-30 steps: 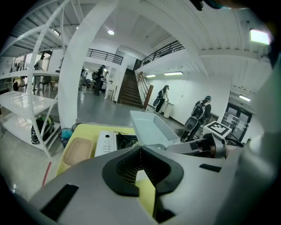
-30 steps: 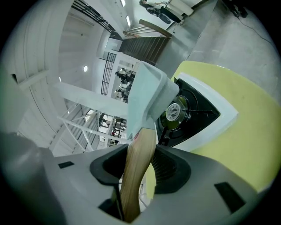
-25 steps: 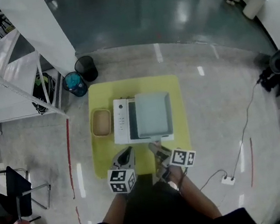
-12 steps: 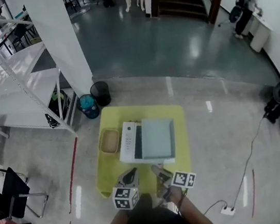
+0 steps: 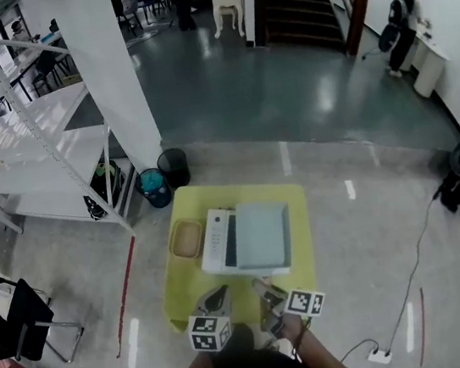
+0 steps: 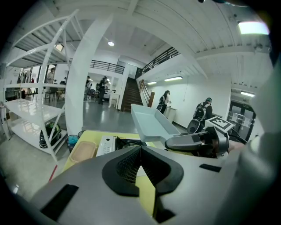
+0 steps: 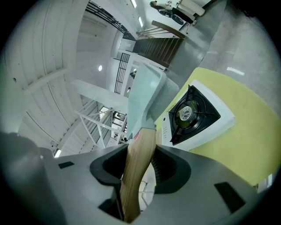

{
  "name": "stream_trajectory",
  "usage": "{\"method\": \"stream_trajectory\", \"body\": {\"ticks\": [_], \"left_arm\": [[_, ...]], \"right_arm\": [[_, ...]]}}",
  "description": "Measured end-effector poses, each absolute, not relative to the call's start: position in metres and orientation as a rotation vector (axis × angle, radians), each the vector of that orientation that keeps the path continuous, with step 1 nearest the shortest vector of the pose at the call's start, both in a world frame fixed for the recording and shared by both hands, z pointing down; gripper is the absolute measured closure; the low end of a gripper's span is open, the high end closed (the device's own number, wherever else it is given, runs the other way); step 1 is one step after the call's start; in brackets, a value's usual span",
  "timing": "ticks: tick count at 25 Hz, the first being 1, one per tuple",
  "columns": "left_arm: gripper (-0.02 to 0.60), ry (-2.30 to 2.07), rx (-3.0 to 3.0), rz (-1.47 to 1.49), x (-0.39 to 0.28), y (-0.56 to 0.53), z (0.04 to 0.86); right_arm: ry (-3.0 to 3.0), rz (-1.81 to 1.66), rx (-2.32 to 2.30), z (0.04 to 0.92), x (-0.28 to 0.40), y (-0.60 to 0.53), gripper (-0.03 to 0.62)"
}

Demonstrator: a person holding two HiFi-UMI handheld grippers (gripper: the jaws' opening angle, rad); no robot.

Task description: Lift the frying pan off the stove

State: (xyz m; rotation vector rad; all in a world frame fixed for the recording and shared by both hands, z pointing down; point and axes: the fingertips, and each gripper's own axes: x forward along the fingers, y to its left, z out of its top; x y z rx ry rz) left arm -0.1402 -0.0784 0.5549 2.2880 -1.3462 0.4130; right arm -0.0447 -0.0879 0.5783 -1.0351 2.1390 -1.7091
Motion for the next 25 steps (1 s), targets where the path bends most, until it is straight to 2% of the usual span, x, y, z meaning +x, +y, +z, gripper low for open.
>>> {"method": "stream_trajectory", "body": {"ticks": [19,25], "left_arm": [[0.537,-1.35,2.29,0.407,-0.136,-0.084,0.551],[0.537,-1.341,2.282,0.42,-0.134,-0.085,0.56]], "right_arm": [[2.158,-1.683,-1.025,0.575,-0.04,-0.094,0.422],[2.008,-1.788,-0.94,0.576,-0.049,-0.091,0.422]]}}
